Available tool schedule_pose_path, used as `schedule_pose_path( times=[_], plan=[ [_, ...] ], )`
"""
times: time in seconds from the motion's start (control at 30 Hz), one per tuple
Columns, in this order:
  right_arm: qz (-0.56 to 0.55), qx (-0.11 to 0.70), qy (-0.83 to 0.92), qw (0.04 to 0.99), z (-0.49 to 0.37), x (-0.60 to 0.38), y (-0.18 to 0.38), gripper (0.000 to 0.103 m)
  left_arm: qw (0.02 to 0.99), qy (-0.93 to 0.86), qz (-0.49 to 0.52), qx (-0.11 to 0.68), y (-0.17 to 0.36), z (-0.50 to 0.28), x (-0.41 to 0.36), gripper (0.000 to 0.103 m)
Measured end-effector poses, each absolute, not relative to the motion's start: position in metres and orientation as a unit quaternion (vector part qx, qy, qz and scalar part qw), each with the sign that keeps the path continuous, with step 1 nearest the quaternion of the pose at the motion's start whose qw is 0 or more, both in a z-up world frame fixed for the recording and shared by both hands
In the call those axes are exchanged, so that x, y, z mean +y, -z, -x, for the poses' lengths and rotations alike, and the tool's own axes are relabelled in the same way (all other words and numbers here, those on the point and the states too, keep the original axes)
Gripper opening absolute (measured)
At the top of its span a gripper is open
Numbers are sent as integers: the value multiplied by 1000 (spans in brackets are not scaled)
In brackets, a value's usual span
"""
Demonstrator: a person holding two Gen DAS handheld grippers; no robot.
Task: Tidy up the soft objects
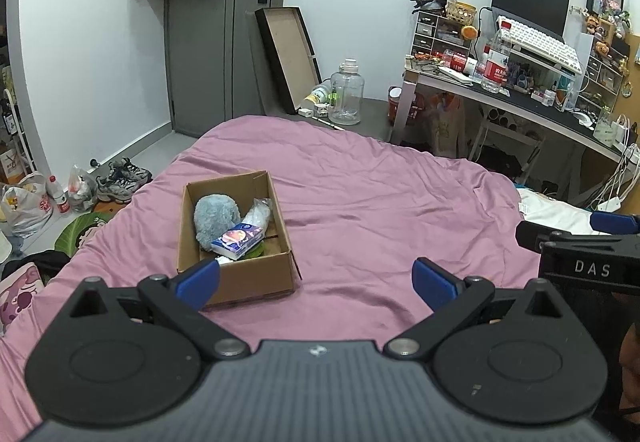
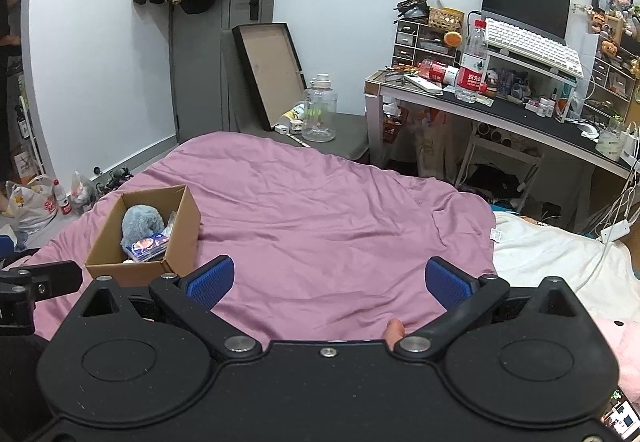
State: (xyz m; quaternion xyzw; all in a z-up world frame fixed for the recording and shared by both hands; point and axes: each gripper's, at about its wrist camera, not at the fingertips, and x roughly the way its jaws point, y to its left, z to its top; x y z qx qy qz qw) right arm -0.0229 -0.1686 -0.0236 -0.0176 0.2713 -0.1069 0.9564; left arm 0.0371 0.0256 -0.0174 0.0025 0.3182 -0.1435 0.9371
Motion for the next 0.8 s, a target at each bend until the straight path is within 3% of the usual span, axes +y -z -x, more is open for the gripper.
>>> schedule_pose_path(
  times=[0.8],
  plan=[
    [17,267,126,955,23,-171,22,103,939,147,-2,312,14,-37,22,102]
  ],
)
